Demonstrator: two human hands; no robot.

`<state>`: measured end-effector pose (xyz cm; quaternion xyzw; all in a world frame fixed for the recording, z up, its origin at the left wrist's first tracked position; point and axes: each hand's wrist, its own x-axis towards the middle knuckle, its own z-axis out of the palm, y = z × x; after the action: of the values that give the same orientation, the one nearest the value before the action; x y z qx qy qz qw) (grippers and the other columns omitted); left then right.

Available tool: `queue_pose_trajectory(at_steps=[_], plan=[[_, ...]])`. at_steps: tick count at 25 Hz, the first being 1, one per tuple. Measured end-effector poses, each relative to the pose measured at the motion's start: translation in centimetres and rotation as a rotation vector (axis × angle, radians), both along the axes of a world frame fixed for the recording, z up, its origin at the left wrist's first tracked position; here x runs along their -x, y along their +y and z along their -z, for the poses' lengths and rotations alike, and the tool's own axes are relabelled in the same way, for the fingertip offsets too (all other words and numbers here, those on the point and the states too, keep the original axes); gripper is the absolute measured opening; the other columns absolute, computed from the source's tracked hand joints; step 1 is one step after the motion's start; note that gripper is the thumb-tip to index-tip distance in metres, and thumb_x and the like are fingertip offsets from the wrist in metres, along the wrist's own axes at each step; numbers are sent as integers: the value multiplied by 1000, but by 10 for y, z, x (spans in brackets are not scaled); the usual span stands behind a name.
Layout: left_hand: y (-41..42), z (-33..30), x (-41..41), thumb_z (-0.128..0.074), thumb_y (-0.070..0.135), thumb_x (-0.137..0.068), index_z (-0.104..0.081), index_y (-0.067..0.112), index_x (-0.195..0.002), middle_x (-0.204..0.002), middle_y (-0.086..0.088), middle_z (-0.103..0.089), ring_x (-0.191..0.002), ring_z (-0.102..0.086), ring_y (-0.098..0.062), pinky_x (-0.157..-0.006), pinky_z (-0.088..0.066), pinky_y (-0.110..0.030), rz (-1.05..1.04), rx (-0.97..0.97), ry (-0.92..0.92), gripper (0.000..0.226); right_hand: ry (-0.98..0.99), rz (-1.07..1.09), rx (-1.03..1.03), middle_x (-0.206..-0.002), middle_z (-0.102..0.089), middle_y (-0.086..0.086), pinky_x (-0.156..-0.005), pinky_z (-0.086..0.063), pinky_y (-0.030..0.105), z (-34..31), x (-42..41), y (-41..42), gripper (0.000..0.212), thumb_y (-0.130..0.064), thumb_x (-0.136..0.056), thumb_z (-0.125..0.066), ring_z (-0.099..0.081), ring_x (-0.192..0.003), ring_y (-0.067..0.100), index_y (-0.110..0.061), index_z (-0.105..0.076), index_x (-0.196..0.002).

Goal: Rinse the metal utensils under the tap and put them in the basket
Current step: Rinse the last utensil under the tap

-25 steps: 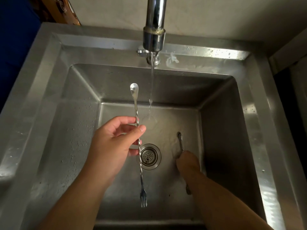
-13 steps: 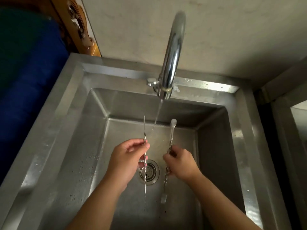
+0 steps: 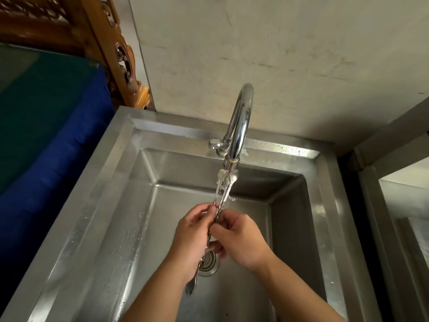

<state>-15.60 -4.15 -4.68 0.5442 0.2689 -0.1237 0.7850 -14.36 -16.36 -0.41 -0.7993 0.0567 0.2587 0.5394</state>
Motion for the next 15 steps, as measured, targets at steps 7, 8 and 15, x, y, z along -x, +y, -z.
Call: queue_pose_trajectory(at_steps=[7,8,15], plan=[[-2,4,15,-55,43,-101,-76,37,-99,-67,4,-63,-49,-45,-7,-45,-34,-24,67,-94,73,22,-198,-220,347,-66,-60,-9,-55,-41,21,-10,-6,-6,17,-44,-79,-59,-53,-57,5,-27,-56,-76],[-1,4,15,-55,42,-101,-76,37,-98,-65,6,-63,-47,-45,-6,-44,-34,-23,56,-99,55,22,-158,-149,280,-71,-64,-8,-56,-44,21,-11,-9,-6,20,-47,-79,-60,-58,-60,5,-28,-59,-84],[7,8,9,-61,35,-101,-76,41,-94,-71,6,-74,-51,-54,-8,-51,-47,-20,82,-269,-148,17,333,427,-549,-82,-72,14,-78,-56,42,-23,-48,15,68,-66,-98,-36,-72,-79,29,-5,-67,-106]])
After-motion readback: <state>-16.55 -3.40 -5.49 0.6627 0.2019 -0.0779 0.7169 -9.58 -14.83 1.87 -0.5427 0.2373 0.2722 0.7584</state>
